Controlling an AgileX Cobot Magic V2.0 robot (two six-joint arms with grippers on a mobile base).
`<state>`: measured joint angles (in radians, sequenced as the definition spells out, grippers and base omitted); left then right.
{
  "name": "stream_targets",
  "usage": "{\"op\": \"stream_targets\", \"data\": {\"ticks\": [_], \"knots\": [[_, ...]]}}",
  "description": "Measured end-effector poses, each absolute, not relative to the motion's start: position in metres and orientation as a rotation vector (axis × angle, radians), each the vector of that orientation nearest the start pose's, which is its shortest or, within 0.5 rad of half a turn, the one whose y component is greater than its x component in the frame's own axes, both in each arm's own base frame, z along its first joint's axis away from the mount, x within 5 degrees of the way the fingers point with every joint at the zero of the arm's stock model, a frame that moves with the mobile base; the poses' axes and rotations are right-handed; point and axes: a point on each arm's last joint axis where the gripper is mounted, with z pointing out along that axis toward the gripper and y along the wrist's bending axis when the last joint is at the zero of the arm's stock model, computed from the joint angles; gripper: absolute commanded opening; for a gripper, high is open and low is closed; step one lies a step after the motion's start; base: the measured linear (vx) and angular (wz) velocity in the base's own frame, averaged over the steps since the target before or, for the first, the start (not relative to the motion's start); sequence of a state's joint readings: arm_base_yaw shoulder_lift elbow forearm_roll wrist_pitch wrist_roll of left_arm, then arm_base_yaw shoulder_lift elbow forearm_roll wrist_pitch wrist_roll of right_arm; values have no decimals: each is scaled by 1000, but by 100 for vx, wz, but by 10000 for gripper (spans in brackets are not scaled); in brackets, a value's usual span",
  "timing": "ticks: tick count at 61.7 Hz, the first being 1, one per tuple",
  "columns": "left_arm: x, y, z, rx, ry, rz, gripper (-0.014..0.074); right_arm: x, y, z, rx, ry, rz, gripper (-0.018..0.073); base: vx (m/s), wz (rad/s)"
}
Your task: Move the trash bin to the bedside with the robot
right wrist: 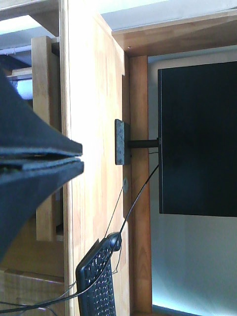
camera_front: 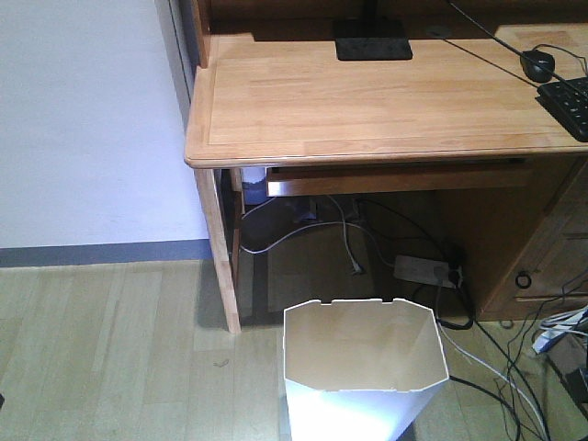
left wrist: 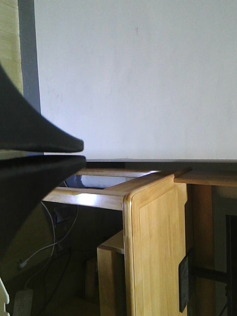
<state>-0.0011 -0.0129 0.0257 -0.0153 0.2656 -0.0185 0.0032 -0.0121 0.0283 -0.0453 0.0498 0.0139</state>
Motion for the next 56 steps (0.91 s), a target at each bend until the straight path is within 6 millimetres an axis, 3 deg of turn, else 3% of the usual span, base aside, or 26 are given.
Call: {"op": "stream_targets", "data": {"ticks": [56], "knots": [[55,0,181,-25,1762,-29,-7,57,0,200,-25,1549,-24,-9,0,0]]}}
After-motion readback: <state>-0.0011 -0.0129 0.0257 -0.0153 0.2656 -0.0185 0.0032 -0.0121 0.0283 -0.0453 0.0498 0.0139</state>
